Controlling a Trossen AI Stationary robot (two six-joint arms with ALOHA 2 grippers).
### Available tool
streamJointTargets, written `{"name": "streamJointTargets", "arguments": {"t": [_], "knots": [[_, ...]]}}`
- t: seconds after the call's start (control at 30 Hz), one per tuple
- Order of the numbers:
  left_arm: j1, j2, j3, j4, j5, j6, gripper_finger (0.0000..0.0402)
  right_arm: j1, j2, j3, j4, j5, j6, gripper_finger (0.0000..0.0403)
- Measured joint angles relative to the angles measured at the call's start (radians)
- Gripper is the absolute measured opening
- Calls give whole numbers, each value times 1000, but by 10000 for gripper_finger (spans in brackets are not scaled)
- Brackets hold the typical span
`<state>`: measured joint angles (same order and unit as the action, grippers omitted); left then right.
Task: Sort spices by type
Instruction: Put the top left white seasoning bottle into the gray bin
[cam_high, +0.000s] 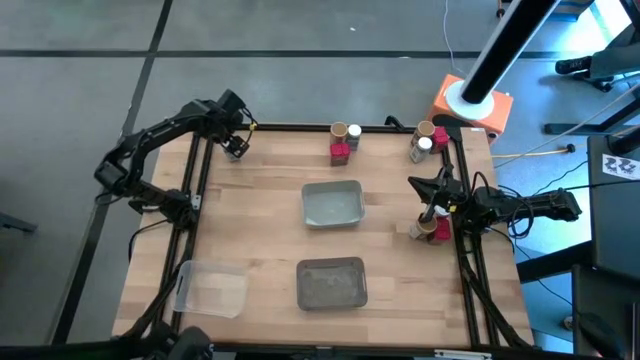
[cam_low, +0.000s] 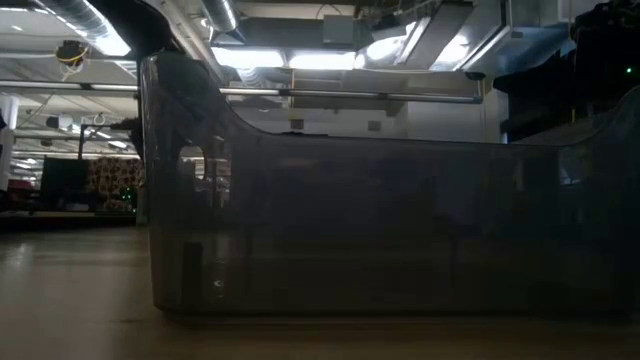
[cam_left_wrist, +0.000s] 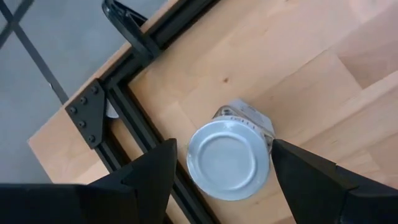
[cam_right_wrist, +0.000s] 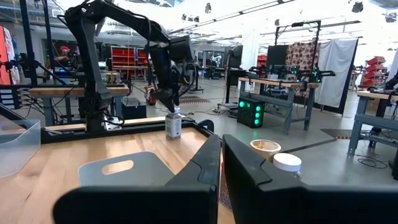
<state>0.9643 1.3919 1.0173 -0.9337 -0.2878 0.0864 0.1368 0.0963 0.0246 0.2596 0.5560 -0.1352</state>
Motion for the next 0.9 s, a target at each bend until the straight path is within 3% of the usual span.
{"name": "streamJointTargets", "arguments": {"t": [0.67,0.9], "knots": [[5,152,0,-35,42,84,251,0,0,0,-1,9,-8,21],[1,153,1,-54,33,110,188,0,0,0,0,11,-8,21]]}}
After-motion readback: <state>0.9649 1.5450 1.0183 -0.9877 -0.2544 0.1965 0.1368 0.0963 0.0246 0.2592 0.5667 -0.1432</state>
